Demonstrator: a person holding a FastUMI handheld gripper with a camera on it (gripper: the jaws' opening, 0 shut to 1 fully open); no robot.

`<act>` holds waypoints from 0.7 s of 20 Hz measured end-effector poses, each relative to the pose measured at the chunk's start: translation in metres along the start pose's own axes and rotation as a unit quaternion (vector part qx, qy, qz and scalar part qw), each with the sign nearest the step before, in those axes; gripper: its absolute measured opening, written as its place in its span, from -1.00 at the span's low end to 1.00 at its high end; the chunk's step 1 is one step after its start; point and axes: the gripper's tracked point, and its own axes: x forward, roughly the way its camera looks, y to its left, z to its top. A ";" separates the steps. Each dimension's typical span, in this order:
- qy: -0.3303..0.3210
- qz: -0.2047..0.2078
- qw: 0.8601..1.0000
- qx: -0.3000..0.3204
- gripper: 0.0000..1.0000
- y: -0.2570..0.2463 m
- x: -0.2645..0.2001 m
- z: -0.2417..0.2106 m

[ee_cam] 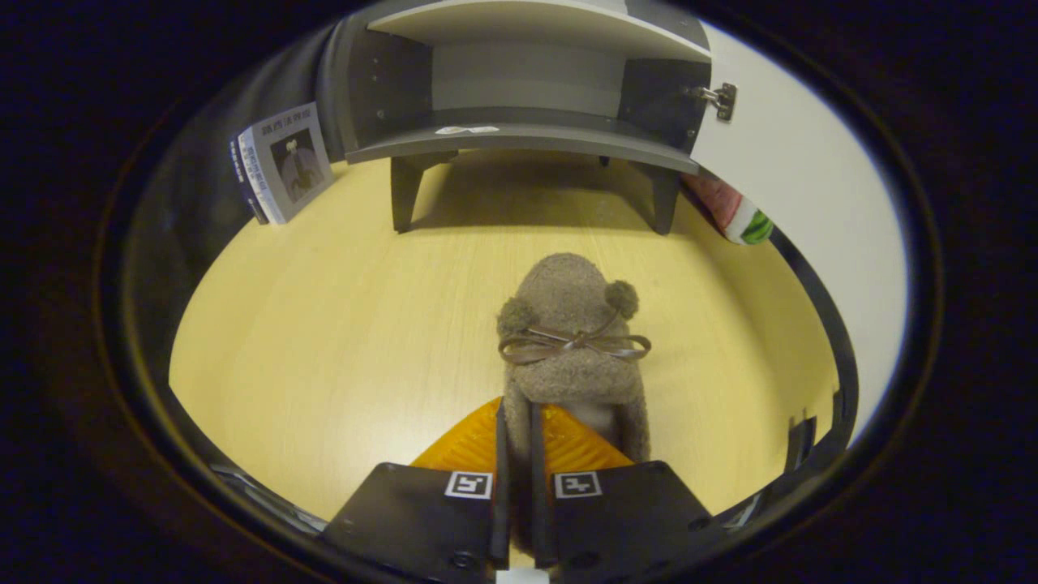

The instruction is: Open the shoe cabinet door, grab the shoes and put them into the shoe cabinet, then close the shoe cabinet door.

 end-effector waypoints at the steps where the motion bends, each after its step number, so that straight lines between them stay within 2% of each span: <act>1: -0.001 -0.003 1.000 0.002 -0.71 -0.001 -0.002 -0.003; 2: 0.003 -0.004 1.000 0.004 -0.91 -0.002 0.000 0.000; 7: -0.008 -0.009 1.000 -0.016 -0.94 -0.007 -0.016 0.011; 14: -0.045 0.005 0.999 0.014 -0.95 -0.025 -0.049 0.056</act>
